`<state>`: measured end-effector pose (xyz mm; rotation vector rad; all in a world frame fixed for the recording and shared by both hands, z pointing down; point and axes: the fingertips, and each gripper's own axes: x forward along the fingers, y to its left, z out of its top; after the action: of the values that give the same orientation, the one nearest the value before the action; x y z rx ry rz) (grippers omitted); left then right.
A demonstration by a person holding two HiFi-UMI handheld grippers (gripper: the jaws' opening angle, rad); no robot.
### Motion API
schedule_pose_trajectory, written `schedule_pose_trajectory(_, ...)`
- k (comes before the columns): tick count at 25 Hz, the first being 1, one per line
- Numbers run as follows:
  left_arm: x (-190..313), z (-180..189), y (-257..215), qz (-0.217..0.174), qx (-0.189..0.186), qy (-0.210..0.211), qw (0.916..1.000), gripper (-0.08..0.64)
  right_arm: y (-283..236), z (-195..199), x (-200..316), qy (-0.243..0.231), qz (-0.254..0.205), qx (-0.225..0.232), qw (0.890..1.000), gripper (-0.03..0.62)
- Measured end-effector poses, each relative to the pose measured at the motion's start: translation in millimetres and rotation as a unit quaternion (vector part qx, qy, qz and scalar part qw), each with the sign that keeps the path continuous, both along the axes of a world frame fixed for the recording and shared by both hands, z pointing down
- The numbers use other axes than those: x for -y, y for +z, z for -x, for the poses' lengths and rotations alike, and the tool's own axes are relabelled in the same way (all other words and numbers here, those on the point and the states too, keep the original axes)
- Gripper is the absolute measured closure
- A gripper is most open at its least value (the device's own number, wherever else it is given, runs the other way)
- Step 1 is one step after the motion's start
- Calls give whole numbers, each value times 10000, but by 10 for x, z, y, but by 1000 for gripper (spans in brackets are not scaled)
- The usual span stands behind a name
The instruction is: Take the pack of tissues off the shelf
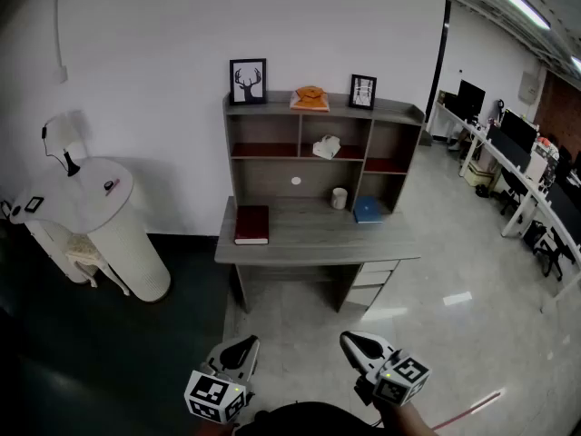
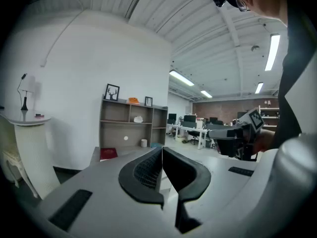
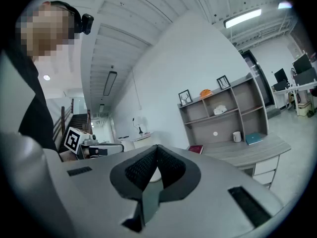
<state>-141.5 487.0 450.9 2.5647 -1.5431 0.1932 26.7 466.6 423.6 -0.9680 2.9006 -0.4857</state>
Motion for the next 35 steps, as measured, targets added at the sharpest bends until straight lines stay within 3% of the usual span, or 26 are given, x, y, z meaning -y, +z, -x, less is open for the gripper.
schedule_pose_trajectory(5, -100, 142, 5, 21, -67, -1, 10000, 543, 94, 143, -21, -78, -189, -161, 9997, 577)
schedule_pose_trajectory(16, -386, 872, 129, 100, -125, -155, 9998, 543, 131, 1131, -276, -432, 178, 66, 9989, 575)
schedule_pose_trajectory(20, -387, 1053, 217, 218, -171, -140, 9995, 543, 212, 1349, -346, -613, 222, -58, 9979, 575)
schedule_pose_trajectory(31, 146, 1036, 306, 346, -222, 57, 9991, 543, 242, 1361, 174, -493, 499, 70, 9975, 574)
schedule_pose_trajectory(35, 470, 929, 273, 318, -227, 52, 9992, 543, 289, 1206, 550, -507, 333, 38, 9981, 574)
